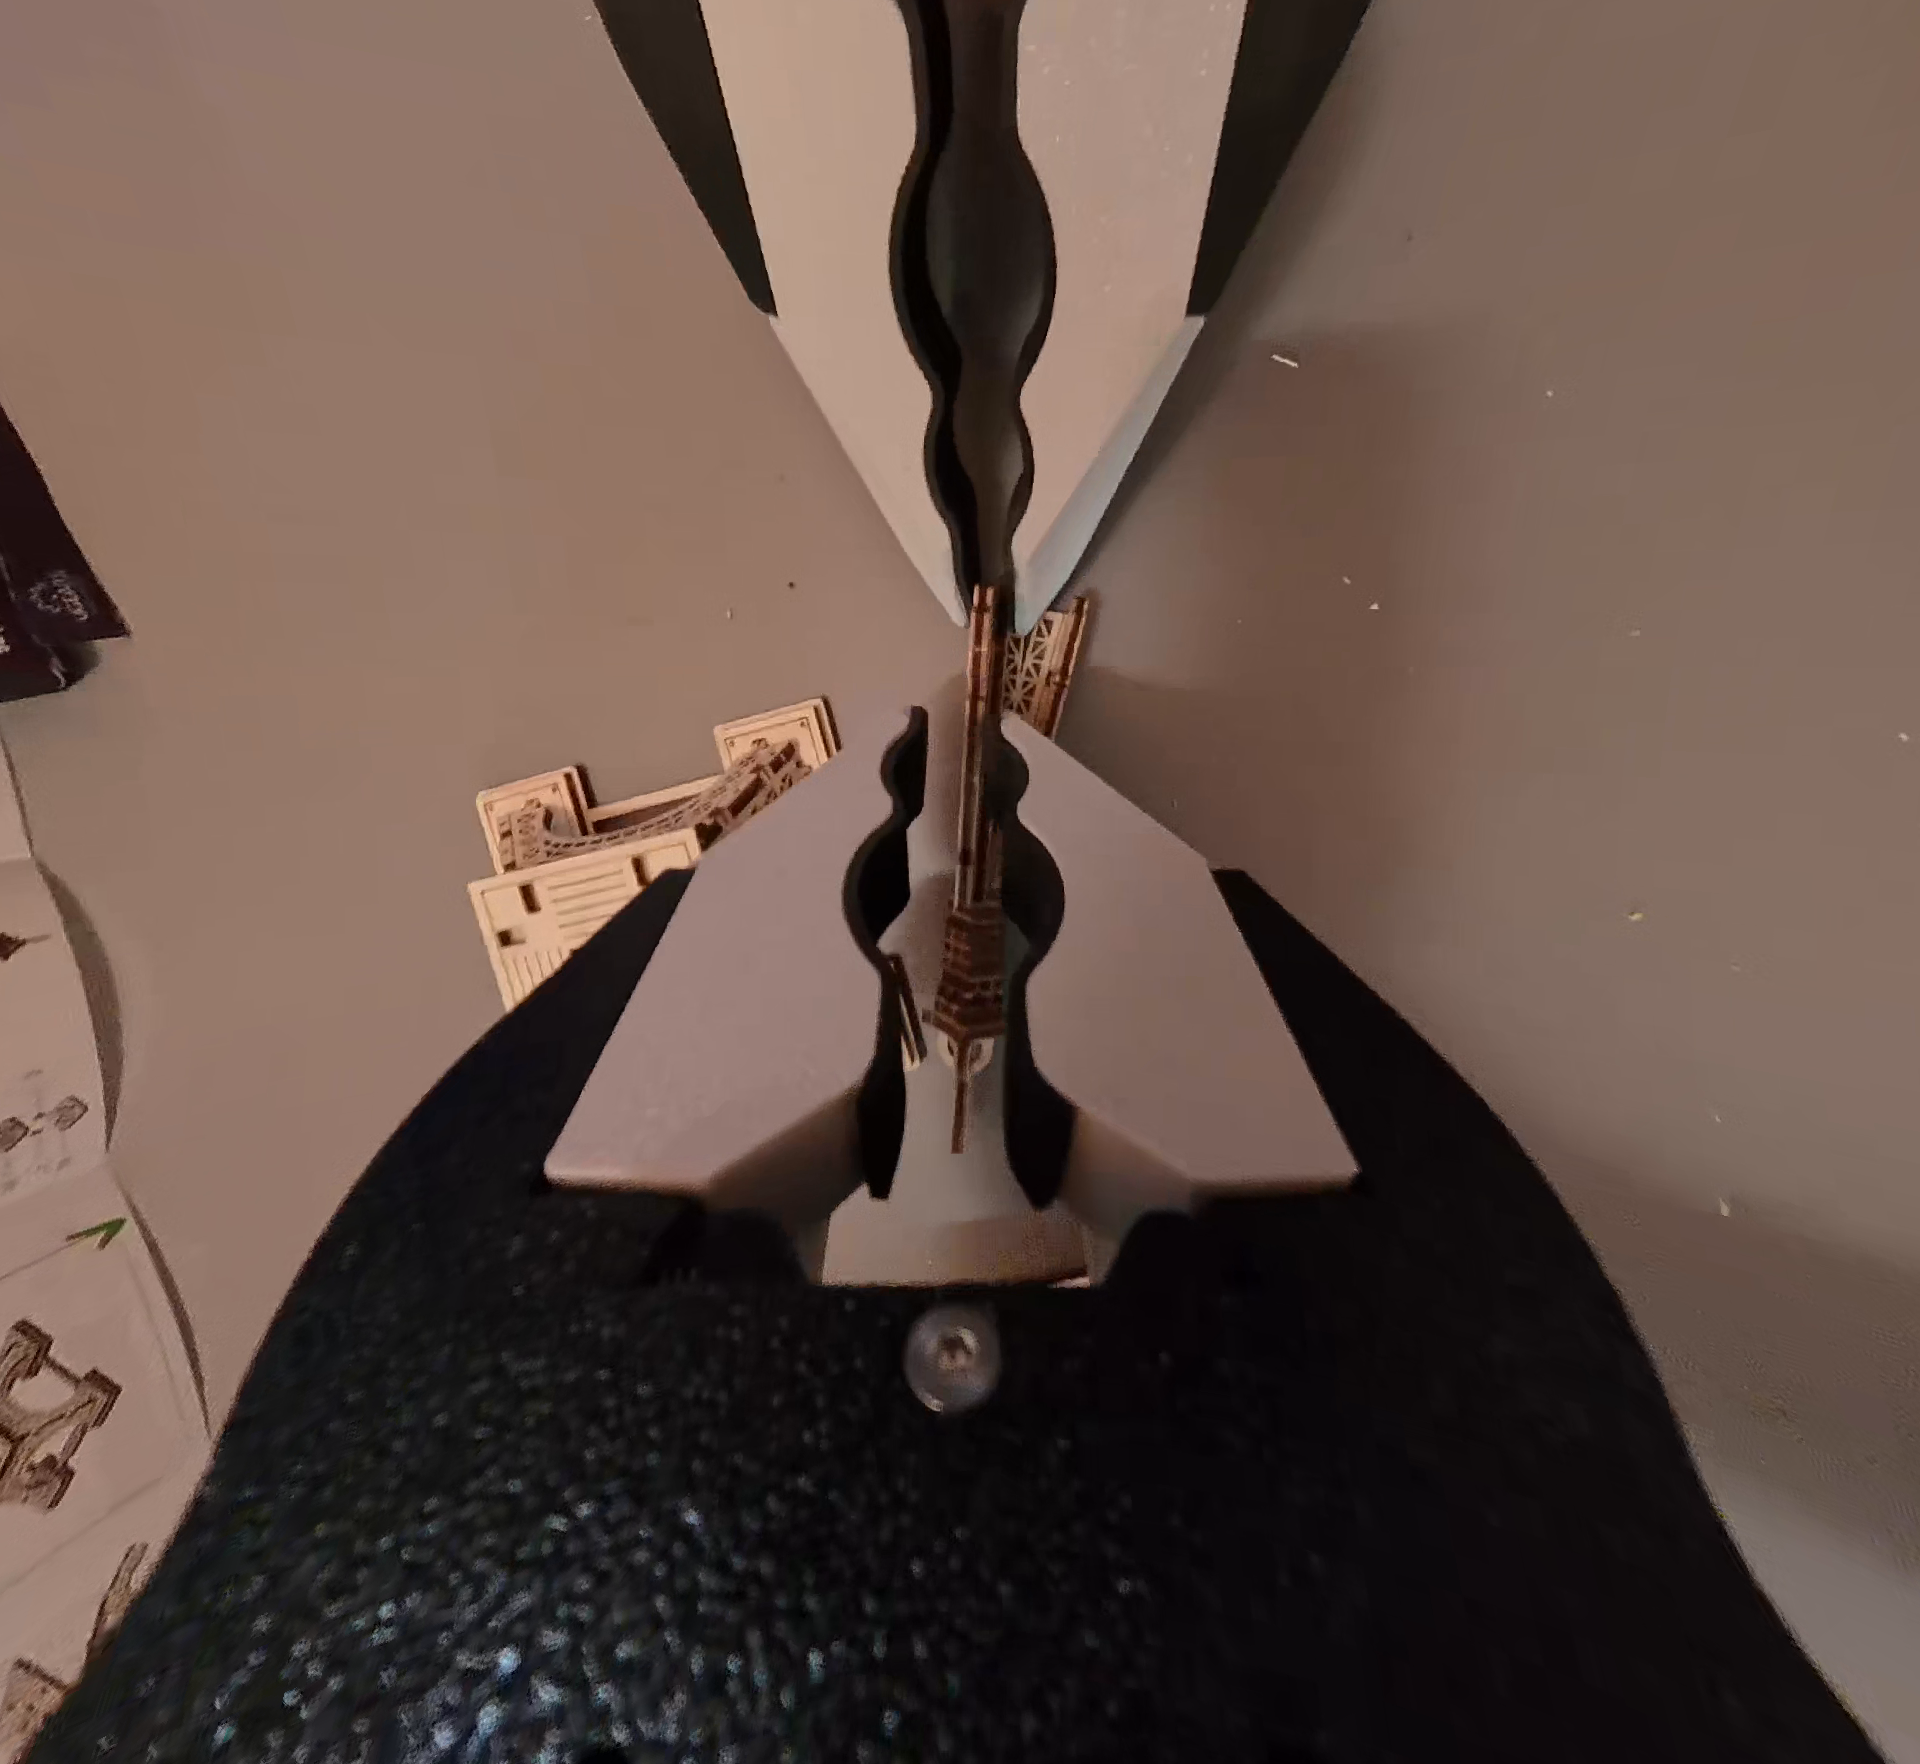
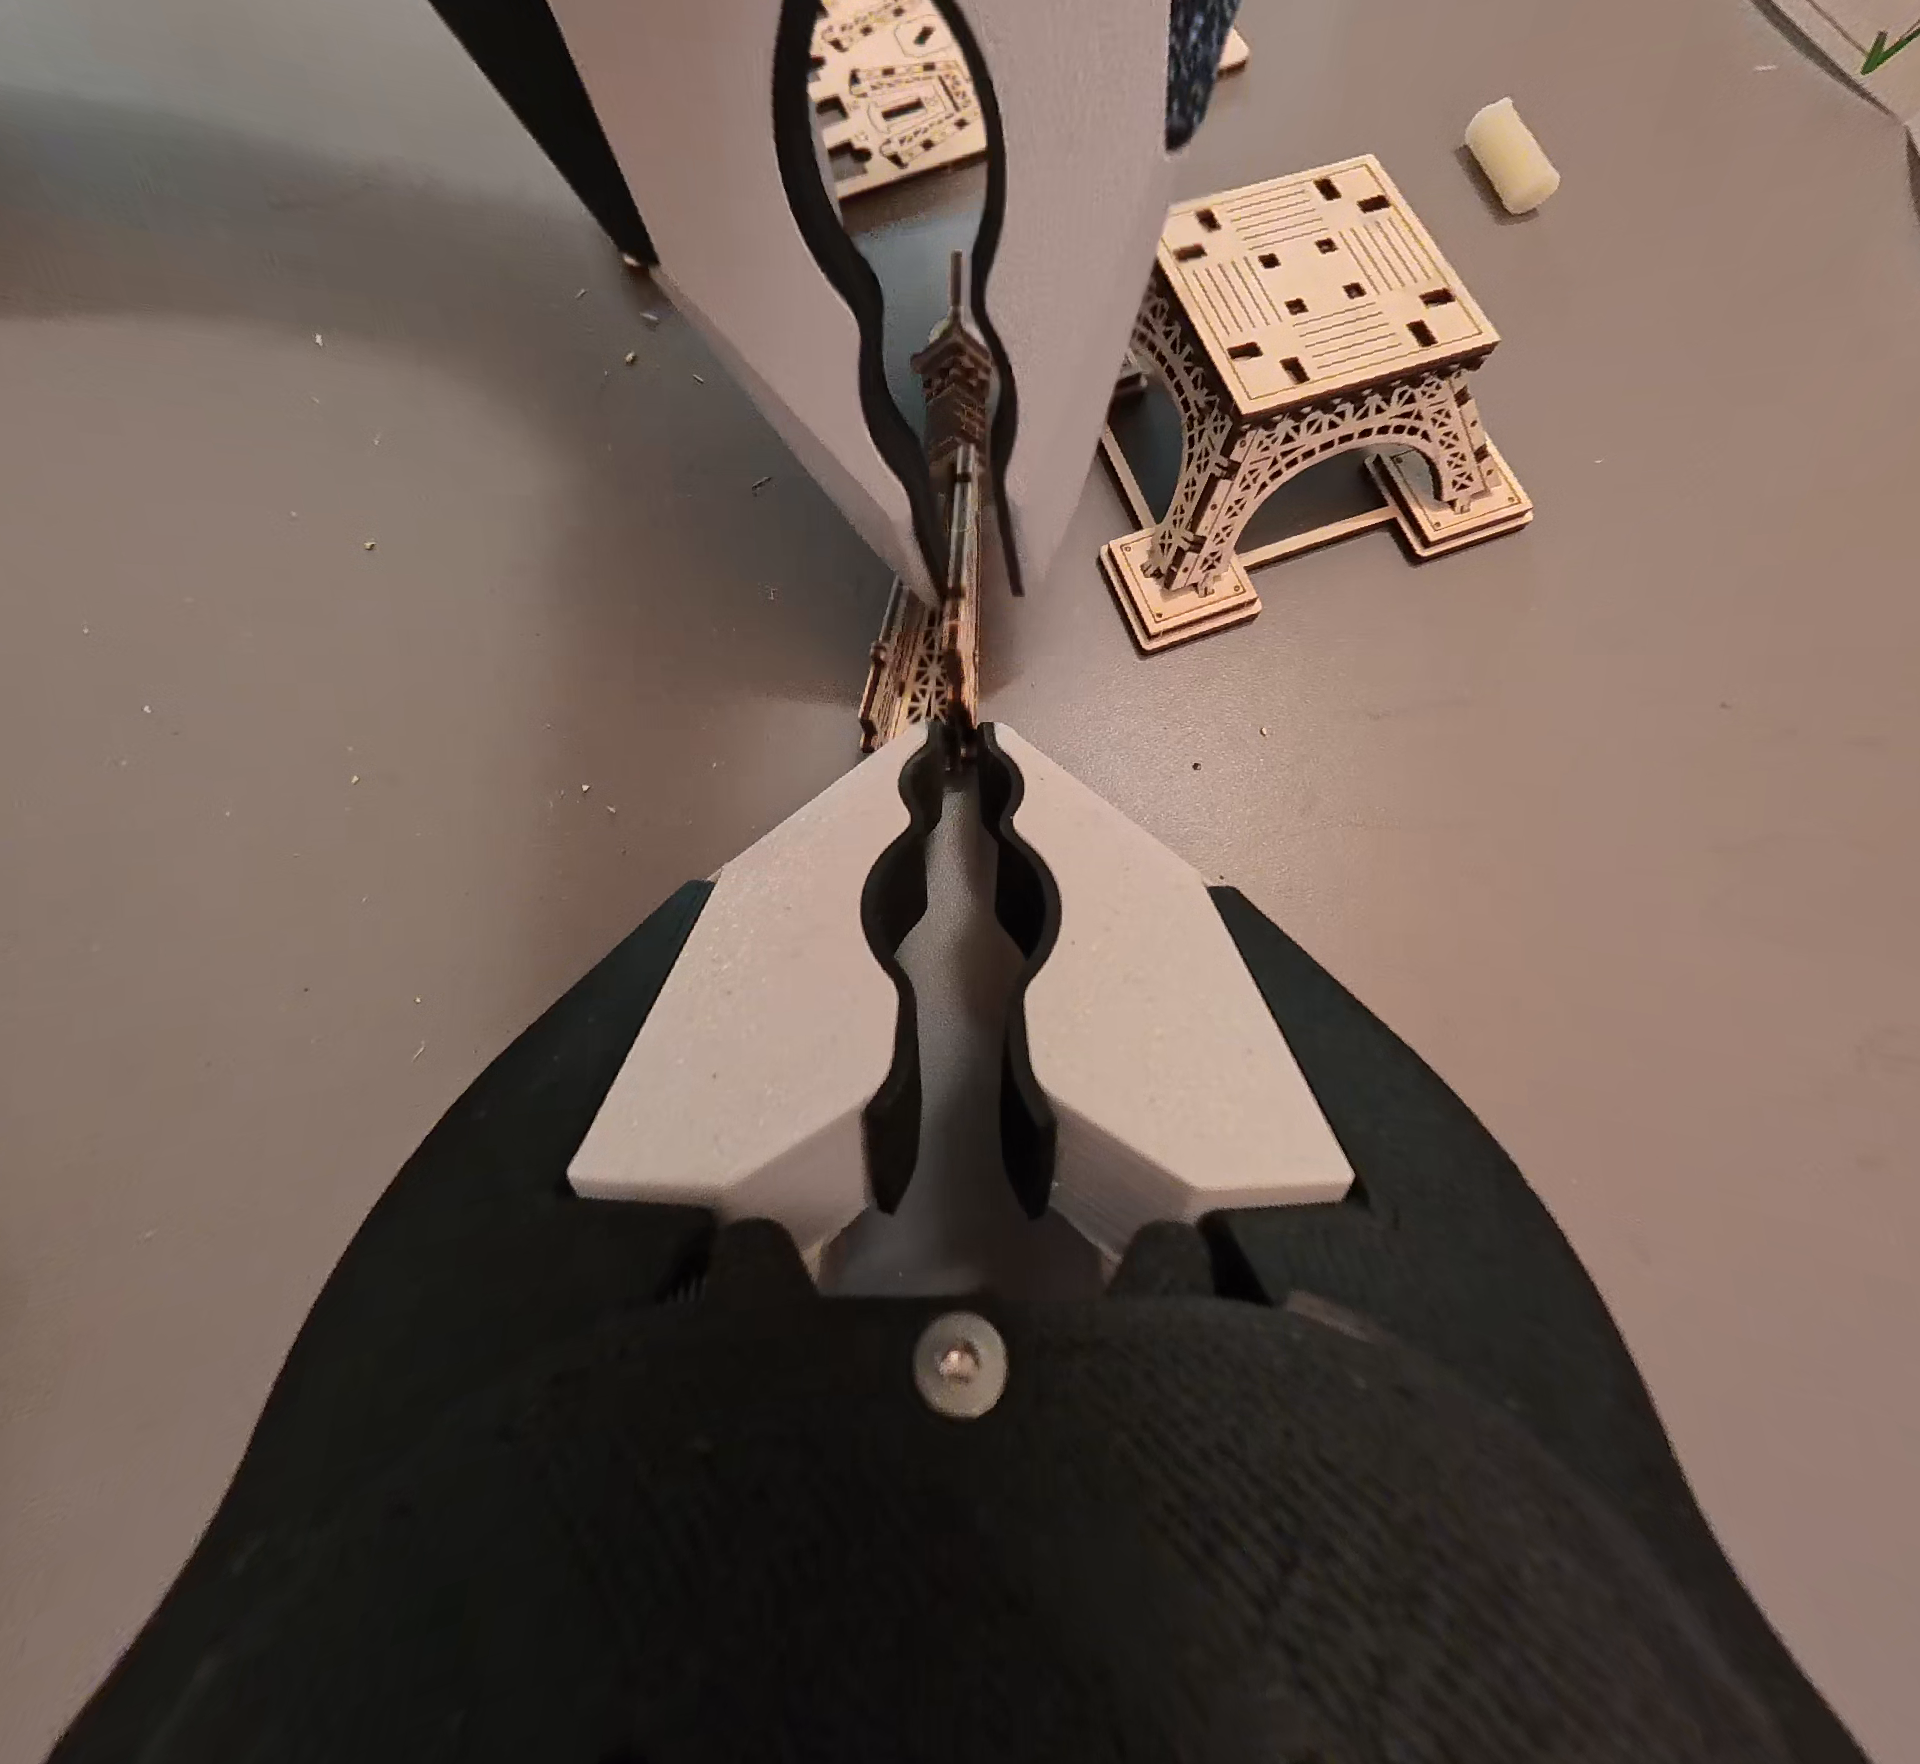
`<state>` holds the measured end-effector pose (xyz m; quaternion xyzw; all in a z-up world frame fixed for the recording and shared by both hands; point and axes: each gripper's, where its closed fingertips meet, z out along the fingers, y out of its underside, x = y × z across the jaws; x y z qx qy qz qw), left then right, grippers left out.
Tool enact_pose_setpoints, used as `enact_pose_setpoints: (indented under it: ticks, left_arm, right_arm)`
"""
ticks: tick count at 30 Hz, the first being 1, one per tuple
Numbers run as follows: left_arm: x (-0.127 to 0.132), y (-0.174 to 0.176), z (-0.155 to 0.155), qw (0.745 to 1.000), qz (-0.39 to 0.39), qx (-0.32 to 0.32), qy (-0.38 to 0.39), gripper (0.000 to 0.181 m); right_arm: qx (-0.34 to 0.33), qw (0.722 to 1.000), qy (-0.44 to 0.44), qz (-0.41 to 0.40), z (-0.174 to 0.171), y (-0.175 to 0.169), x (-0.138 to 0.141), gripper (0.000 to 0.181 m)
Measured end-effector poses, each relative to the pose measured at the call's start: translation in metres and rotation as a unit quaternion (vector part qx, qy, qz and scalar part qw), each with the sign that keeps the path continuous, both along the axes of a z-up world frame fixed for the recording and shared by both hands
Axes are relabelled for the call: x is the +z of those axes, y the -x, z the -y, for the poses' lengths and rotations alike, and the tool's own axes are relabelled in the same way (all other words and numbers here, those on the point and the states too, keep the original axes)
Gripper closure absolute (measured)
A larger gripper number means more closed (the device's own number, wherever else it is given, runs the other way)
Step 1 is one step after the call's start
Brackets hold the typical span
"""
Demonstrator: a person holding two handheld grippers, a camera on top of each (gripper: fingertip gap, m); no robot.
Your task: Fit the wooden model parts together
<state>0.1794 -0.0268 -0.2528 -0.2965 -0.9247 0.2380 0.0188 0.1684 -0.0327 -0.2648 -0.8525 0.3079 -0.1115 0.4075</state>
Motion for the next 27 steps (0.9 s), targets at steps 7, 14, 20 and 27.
enact_pose_setpoints:
  ticks: [7,14,20,27]
  left_arm:
    - [-0.005,0.003,0.001,0.999,0.014,-0.034,-0.009,0.18]
    - [-0.005,0.003,0.001,0.999,-0.01,-0.04,-0.013,0.18]
    - [-0.005,0.003,0.0,0.999,-0.015,-0.048,-0.012,0.18]
    - [0.016,-0.019,-0.022,1.0,-0.012,0.002,0.01,0.174]
  right_arm:
    - [-0.001,1.0,-0.001,-0.002,0.0,0.0,0.0,0.177]
    - [0.007,1.0,0.004,0.003,0.0,0.0,0.0,0.178]
    - [0.007,1.0,-0.005,-0.007,0.0,0.0,0.0,0.177]
    - [0.007,1.0,-0.009,-0.012,0.0,0.0,0.0,0.177]
